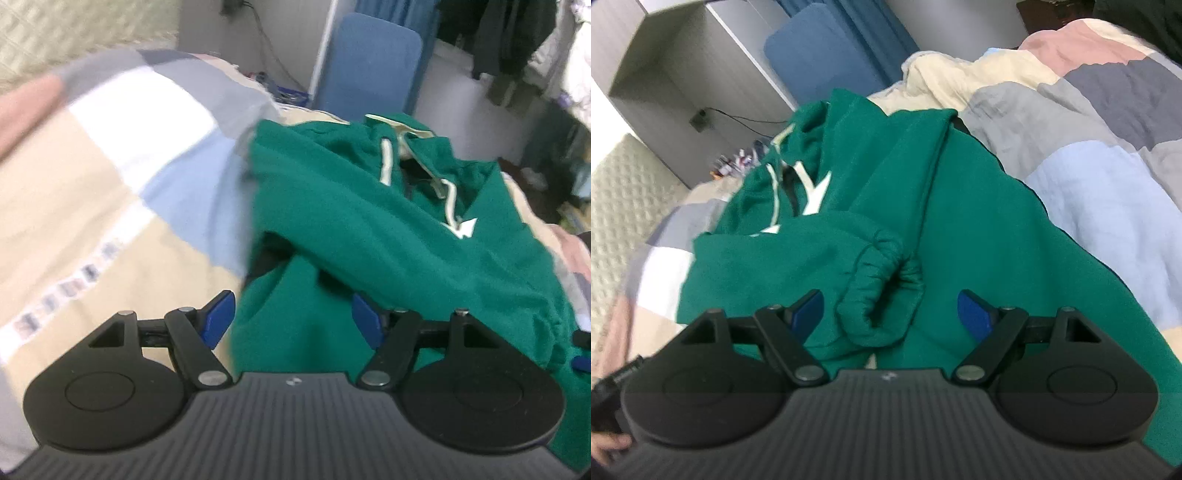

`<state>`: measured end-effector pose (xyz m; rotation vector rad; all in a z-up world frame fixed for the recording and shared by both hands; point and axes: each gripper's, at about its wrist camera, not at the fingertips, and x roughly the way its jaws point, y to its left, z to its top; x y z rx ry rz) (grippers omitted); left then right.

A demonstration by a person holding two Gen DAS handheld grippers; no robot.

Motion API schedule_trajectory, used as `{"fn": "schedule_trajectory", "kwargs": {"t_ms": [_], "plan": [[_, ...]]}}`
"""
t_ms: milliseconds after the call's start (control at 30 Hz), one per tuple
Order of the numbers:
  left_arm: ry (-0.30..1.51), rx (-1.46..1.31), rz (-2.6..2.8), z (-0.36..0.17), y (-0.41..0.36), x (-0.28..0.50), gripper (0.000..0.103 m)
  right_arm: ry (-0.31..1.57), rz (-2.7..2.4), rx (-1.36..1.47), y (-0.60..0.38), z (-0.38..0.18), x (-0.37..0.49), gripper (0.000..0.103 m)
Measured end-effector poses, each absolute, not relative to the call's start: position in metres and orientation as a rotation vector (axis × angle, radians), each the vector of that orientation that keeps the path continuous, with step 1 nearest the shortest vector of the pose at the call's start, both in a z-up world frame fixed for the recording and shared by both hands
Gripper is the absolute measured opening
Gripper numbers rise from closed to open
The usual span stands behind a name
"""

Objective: Fold large clothes
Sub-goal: 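Carry the sleeve across the hoodie body with the left gripper, then press the folded side down with the left gripper while the right gripper holds the cuff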

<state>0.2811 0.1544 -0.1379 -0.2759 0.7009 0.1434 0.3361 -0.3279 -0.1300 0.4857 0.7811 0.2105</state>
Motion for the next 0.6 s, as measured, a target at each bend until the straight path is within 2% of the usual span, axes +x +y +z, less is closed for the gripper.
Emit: {"fn": "schedule_trajectory", "kwargs": {"t_ms": [133,167,200,333,400,433,500,533,567,600], "plan": [[0.702,-0.249,0.124,-0.146,0.150,0.305,0.071,0.785,0.191,0.462,-0.322,-0.138,0.348,0.081],[0.717,-0.252,0.130,-0.150,0.152,0.312,0.067,0.784,0.192,0.453,-0.320,-0.139,0.351,0.081],[0.742,-0.263,0.136,-0.154,0.153,0.320,0.059,0.782,0.193,0.441,-0.318,-0.140,0.354,0.081],[0.791,-0.350,0.152,-0.174,0.167,0.333,0.043,0.775,0.200,0.384,-0.305,-0.144,0.363,0.082],[0.809,-0.377,0.150,-0.182,0.173,0.334,0.030,0.779,0.207,0.364,-0.299,-0.147,0.368,0.078],[0.804,-0.406,0.154,-0.183,0.176,0.334,0.025,0.779,0.214,0.352,-0.297,-0.148,0.370,0.076],[0.780,-0.460,0.145,-0.180,0.180,0.330,0.006,0.775,0.244,0.334,-0.292,-0.149,0.373,0.067],[0.769,-0.469,0.149,-0.177,0.180,0.328,0.005,0.777,0.257,0.329,-0.290,-0.149,0.375,0.064],[0.755,-0.463,0.155,-0.173,0.179,0.325,0.004,0.774,0.262,0.318,-0.288,-0.148,0.375,0.054],[0.740,-0.457,0.161,-0.169,0.178,0.323,0.004,0.764,0.268,0.306,-0.287,-0.147,0.375,0.048]]}}
